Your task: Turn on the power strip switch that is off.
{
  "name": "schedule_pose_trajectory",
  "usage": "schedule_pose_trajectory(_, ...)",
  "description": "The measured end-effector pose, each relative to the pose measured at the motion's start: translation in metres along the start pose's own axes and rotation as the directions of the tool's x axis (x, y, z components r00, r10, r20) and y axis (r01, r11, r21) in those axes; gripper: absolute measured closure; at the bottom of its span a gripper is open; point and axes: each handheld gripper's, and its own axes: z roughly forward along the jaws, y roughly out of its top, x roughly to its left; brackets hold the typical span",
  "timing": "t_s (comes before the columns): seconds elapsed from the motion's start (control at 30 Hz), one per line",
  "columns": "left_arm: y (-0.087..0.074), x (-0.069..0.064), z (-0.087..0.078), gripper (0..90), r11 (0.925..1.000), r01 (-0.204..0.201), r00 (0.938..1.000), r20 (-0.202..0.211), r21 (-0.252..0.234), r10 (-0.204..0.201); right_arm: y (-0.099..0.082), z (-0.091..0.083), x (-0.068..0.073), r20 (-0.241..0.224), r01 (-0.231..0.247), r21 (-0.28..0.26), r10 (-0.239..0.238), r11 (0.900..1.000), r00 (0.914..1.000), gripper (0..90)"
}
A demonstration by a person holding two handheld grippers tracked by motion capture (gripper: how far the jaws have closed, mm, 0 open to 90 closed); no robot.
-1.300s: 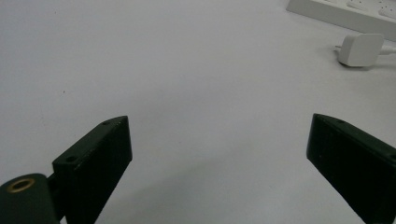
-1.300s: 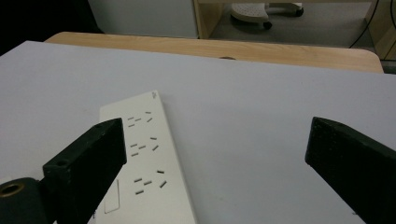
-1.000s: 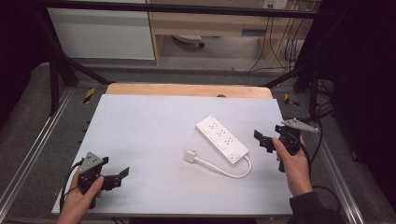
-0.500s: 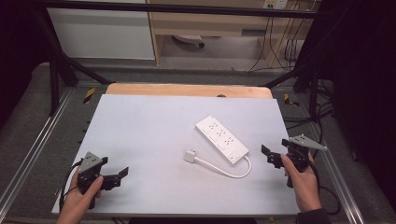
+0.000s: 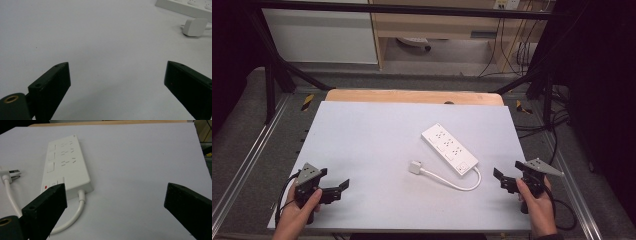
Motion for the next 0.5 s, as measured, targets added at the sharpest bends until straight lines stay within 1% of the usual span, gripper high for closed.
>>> schedule_pose_trajectory(0.17,0.0,-0.001,0.0,6.7,1.0,-0.003,1.0,0.001,0.002,0.003,-0.009,0.0,0.001,0.005,0.02,0.025,-0.02,0.9995,0.9998,5.2)
schedule_pose_trajectory(0.23,0.0,-0.001,-0.001,6.7,1.0,-0.003,1.0,0.0,0.003,0.003,-0.013,0.001,0.002,-0.001,0.032,0.044,-0.032,0.9985,0.9995,5.1)
schedule_pose_trajectory(0.3,0.0,-0.002,-0.001,6.7,1.0,-0.003,1.0,0.004,0.004,0.003,-0.016,0.002,0.004,-0.005,0.05,0.065,-0.05,0.9966,0.9987,4.8)
schedule_pose_trajectory(0.37,0.0,-0.004,-0.002,6.7,0.9999,-0.011,0.9999,0.006,0.004,0.011,-0.017,0.004,0.005,-0.004,0.07,0.083,-0.07,0.9941,0.9976,4.8)
schedule_pose_trajectory(0.5,0.0,-0.004,-0.001,6.7,0.9999,-0.014,0.9999,0.006,0.005,0.014,-0.019,0.012,0.005,0.018,0.075,0.122,-0.078,0.9897,0.9968,5.0)
